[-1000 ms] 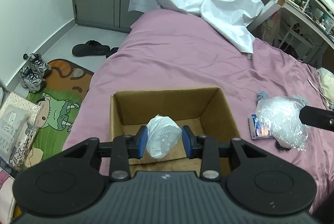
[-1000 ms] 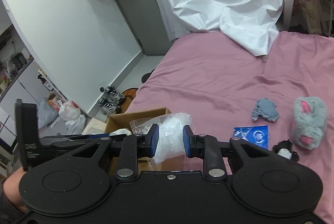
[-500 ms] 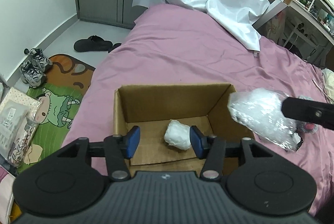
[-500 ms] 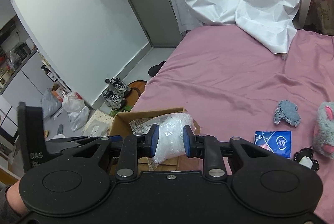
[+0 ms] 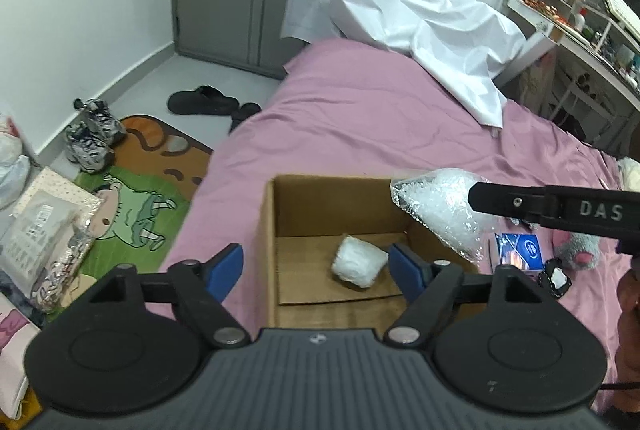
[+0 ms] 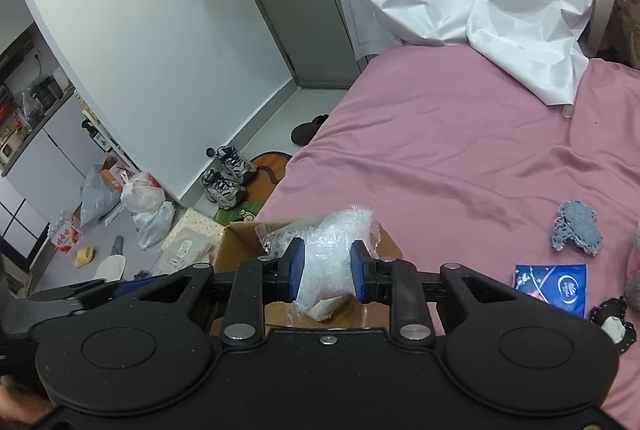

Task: Organize soft objects
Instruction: 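Carry the bead bag over the box and open the right tool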

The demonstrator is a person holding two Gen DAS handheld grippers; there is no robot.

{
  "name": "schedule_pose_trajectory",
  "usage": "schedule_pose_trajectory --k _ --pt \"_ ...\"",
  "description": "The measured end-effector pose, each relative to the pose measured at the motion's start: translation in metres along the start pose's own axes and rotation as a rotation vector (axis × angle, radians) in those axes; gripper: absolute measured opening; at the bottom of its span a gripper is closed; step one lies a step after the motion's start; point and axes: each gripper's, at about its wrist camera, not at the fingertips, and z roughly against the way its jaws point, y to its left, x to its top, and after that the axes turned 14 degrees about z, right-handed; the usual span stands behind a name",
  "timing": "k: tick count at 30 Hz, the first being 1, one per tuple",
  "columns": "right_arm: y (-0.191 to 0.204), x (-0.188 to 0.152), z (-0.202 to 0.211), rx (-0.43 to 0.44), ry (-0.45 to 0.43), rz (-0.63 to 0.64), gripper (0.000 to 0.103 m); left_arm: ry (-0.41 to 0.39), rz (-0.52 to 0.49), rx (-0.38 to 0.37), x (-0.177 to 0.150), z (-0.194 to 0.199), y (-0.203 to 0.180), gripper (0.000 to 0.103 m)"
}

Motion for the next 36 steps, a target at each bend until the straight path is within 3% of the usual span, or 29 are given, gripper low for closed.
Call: schedule_pose_trajectory --k 16,19,21,24,30,36 --pt "0.030 0.007 -0.032 0.103 0.025 -0.001 0.027 -0.042 0.133 0.061 0.007 0.014 0.044 0.082" --pt "0.031 0.005 -0.041 0.135 0.048 -0.027 0.045 -0.030 0.155 0.069 0.006 0.011 0.048 0.082" --pt "0.029 0.003 -0.040 0.145 0.052 -0.048 0.063 -0.027 0.172 0.067 0.005 0.011 0.050 0.082" --pt "0.028 0.001 -0.029 0.137 0.035 -0.039 0.075 -0.023 0.202 0.057 0.004 0.012 0.053 0.082" --pt "0.018 -0.001 -0.004 0.095 0.022 -0.031 0.094 -0.062 0.234 0.035 0.002 0.022 0.048 0.082" --pt "0.005 -0.009 0.024 0.055 0.016 -0.013 0.100 -0.102 0.263 -0.004 -0.002 0.035 0.037 0.089"
